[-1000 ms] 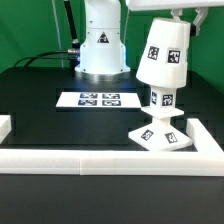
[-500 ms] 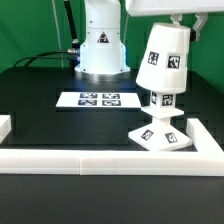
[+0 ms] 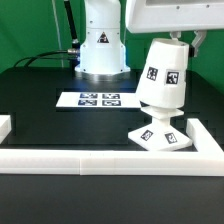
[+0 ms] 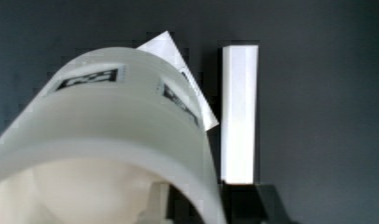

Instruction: Assemble lamp

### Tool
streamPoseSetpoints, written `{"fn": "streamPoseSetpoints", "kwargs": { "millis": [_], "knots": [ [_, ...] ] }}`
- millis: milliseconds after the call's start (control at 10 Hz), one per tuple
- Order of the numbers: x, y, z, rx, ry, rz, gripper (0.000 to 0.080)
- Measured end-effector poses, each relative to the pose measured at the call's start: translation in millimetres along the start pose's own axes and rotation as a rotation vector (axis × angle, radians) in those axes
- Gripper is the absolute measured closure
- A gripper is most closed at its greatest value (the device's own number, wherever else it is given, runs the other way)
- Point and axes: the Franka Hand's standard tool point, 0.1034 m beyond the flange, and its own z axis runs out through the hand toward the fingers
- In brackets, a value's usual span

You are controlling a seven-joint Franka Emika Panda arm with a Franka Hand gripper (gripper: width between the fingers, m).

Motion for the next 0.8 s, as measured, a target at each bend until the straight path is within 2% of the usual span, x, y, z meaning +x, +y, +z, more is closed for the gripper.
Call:
{"fn": "streamPoseSetpoints", "kwargs": {
  "millis": [100,500,600,700,800],
  "knots": [
    [0.7,-1.0,5.0,-0.001,0.0,-0.001,0.0752],
    [1.9,-1.5,4.8,-0.002,0.004,-0.001,0.0752],
    [2.0,-0.5,4.2,-0.002,0.005,0.001,0.0672],
    [2.1,-0.4,2.2,-0.001,0.006,0.001,0.0672],
    [2.1,-0.8,-0.2,0.0,0.008,0.001,0.047]
  ]
}}
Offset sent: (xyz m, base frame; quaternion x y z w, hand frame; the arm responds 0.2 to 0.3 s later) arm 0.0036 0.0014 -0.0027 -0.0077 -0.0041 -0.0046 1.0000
